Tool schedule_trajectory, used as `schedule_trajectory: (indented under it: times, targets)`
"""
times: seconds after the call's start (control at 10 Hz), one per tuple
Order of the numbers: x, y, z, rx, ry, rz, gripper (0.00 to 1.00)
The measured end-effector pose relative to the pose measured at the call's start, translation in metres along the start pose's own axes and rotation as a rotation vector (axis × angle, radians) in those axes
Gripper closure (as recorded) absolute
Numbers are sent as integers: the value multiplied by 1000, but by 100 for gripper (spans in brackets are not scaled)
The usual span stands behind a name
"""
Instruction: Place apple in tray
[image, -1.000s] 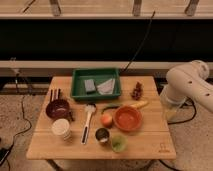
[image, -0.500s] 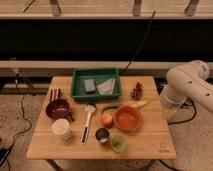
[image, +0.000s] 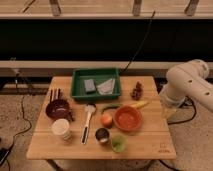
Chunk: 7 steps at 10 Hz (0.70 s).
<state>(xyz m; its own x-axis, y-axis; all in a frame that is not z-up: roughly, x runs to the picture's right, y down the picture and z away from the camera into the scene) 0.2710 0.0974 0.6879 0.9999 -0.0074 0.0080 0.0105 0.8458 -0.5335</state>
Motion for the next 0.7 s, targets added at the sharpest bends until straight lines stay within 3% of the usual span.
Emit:
schedule_trajectory:
  times: [0.2, 0.7]
  targets:
    - [-32, -13, -1, 8, -28, -70, 35]
    - [-150, -46, 3, -3, -134, -278, 35]
